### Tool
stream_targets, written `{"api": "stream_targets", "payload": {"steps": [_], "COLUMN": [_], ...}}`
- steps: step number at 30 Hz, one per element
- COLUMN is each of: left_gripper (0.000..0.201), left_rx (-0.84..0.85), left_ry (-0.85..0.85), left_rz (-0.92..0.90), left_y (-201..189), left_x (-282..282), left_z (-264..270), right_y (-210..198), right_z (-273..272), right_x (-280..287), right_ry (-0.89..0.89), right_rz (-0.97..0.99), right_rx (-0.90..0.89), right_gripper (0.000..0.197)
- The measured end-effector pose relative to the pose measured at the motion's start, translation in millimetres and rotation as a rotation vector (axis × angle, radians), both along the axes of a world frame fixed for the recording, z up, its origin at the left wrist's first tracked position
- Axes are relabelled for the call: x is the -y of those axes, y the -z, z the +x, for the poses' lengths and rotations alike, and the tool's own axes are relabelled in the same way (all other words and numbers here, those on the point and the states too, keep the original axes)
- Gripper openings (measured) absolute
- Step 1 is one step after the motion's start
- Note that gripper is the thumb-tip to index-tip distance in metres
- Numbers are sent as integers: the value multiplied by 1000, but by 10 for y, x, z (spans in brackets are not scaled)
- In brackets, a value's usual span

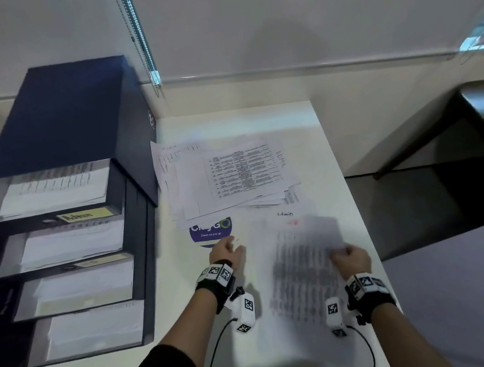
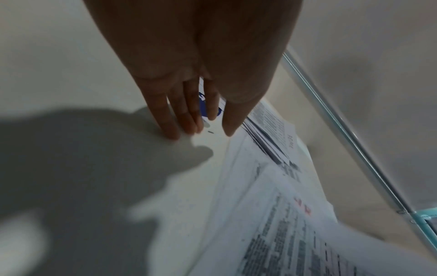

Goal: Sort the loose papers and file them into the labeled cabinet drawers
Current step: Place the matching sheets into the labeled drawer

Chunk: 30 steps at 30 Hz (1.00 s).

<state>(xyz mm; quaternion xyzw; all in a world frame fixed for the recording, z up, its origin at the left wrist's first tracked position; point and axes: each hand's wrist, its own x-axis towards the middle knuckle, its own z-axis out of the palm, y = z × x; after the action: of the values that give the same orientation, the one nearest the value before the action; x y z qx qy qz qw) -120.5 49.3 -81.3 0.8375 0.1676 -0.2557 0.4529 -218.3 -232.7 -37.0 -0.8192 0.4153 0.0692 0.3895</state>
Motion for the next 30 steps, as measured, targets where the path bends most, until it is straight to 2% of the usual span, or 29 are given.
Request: {"api": "stream_targets", "payload": {"steps": [2,3,5,7,10,12,15,18,21,25,27,30], "left_gripper": [38,48,57,51,49,47,30,30,32,43,33,20], "left_rx": [-91,-122,-159,-138,-114,-118,-106,-43,55,151,217,368], "left_ry": [33,50,90,136,169,177,178,202,300,404,392,303], "left_rz": [-24,-48,-65,-35,-3,-2,-97,-226,-321,-417,-439,-360], "left_y": [47,91,87,74,38,34,60,33,-79,-385,-606,-889], "left_x": [48,87,188,293,383,392,412,456,478,450,398,280], "left_z": [-11,-16,-12,17,44,65,67,-3,-88,-71,-13,135], "right_y": [-77,-117,-124,-59,56,81,138,189,252,322,341,313], "right_z": [3,1,1,-27,-92,-134,-195,-228,-233,-180,-78,99], "right_x": [199,264,286,216,159,179,253,351,503,601,569,428], "right_ry": [82,61,-125,-349,-589,-665,-643,-631,-579,-306,-237,-171], "right_rz": [-6,9,7,-38,-55,-39,-30,2,47,131,125,97], "right_rx": [-20,-64,-198,-376,-581,-622,-626,-662,-661,-469,-329,-151], "right_gripper": [52,58,45,32,34,35,36,31,35,42,40,33]}}
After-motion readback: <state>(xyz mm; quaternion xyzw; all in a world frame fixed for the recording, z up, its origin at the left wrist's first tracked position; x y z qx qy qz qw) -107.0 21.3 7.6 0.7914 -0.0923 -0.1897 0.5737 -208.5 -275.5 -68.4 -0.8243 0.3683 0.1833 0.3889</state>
